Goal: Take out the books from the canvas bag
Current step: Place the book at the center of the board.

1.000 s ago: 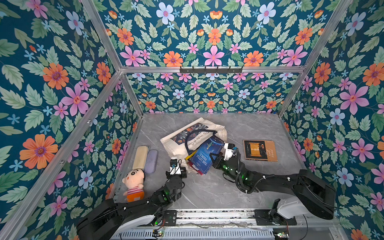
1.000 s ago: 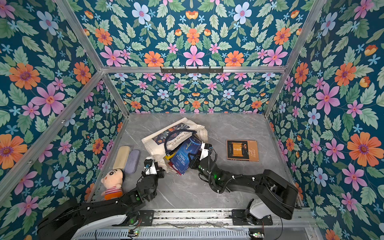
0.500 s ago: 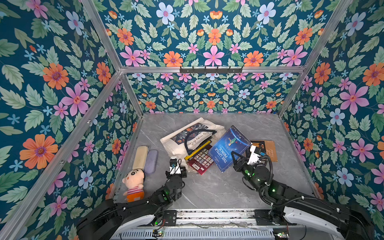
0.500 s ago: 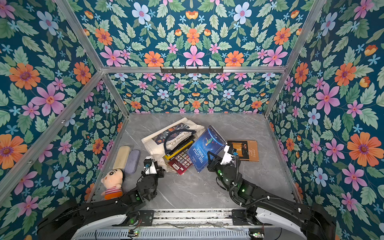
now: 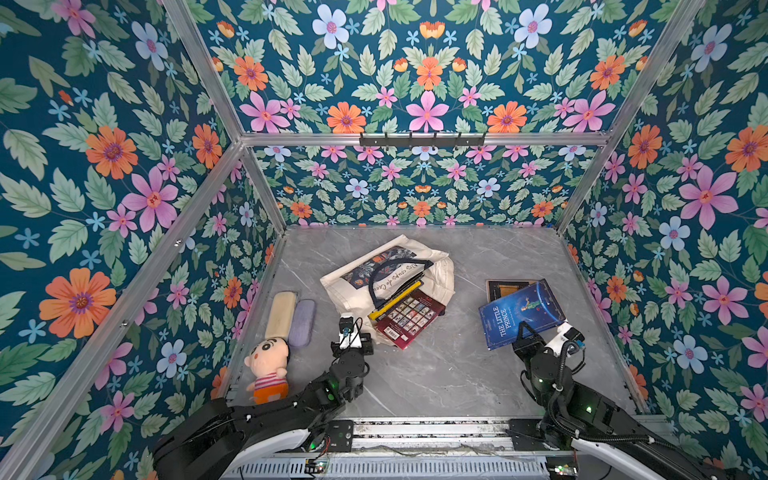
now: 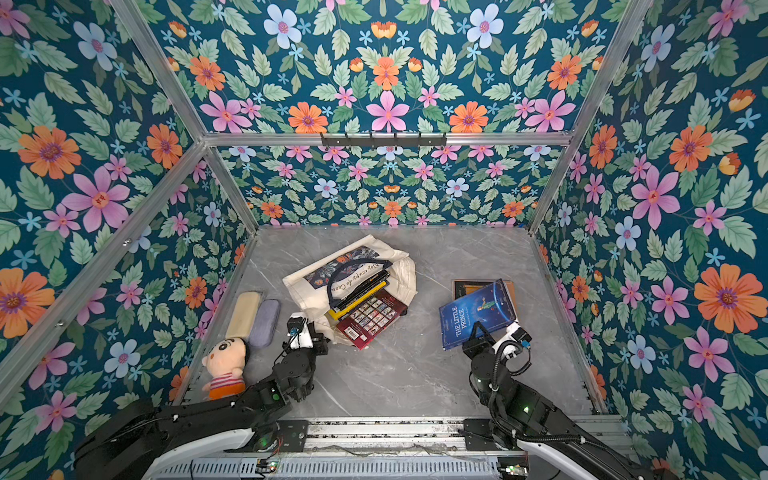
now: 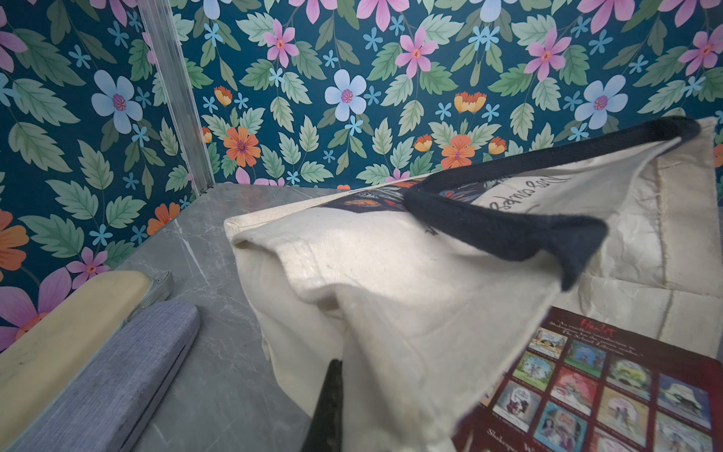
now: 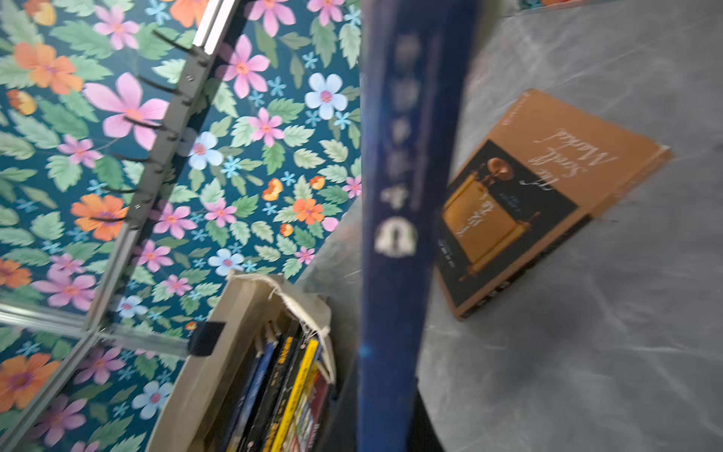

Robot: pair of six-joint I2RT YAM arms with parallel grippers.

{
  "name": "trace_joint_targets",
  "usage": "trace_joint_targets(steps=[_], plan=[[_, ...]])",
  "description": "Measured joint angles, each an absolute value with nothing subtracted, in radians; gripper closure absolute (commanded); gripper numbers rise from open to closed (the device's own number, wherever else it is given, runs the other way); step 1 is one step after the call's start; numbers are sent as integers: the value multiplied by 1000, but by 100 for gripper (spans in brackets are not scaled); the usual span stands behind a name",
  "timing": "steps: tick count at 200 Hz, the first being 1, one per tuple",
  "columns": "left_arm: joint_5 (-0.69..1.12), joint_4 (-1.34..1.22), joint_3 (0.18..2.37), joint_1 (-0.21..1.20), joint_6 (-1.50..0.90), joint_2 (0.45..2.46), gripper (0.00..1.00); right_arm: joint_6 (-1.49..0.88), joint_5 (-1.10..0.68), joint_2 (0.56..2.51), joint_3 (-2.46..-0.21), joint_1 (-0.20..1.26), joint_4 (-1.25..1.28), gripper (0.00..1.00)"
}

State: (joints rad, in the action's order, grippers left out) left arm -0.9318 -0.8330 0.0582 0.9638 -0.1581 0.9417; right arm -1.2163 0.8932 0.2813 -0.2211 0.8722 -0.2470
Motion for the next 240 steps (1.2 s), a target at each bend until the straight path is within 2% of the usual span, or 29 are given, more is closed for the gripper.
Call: trace_joint_targets(steps=[45, 108, 161, 188, 222, 240], plan=[[-932, -833, 58, 964, -158, 939, 100, -1425, 841, 302, -172, 756, -422, 100], [-931, -833, 58, 964, -158, 938, 100, -1595, 746, 416, -123, 676, -368, 100], [-930, -831, 58, 964, -157, 936, 100, -1660, 651, 620, -113, 579, -295, 100], [-928, -830, 58, 964, -157, 928, 100, -1673, 634, 651, -113, 547, -281, 100], [-927, -830, 58, 964, -157, 929, 100, -1602, 546, 686, -94, 396, -180, 100], [-926, -830, 58, 964, -157, 931, 100, -1557, 528, 714, -105, 373, -150, 100]])
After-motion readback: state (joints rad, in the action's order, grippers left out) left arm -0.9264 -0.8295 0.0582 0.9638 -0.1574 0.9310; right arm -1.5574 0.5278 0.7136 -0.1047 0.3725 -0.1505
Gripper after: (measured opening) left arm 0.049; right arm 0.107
